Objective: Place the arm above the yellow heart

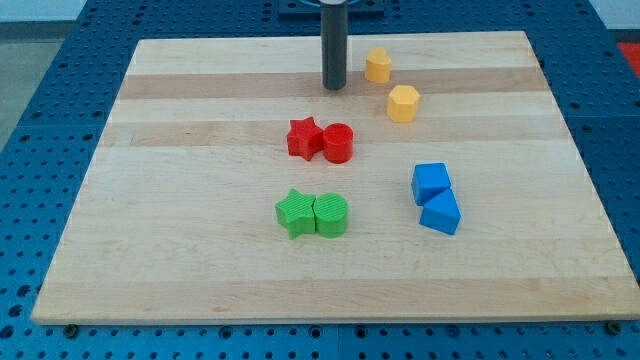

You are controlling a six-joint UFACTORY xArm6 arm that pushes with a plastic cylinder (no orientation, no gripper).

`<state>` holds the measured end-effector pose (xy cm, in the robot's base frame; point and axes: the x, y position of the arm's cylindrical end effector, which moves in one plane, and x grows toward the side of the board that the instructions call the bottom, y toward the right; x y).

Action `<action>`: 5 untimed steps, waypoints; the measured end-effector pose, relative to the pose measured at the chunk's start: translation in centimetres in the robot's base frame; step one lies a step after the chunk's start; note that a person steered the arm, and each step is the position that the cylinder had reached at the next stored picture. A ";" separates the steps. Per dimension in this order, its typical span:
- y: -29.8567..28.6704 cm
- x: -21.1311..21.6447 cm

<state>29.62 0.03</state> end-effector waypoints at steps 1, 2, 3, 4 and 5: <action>7.6 0.0; 14.1 0.0; 15.3 -2.1; 12.8 -4.9; 10.1 -3.8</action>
<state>25.84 10.12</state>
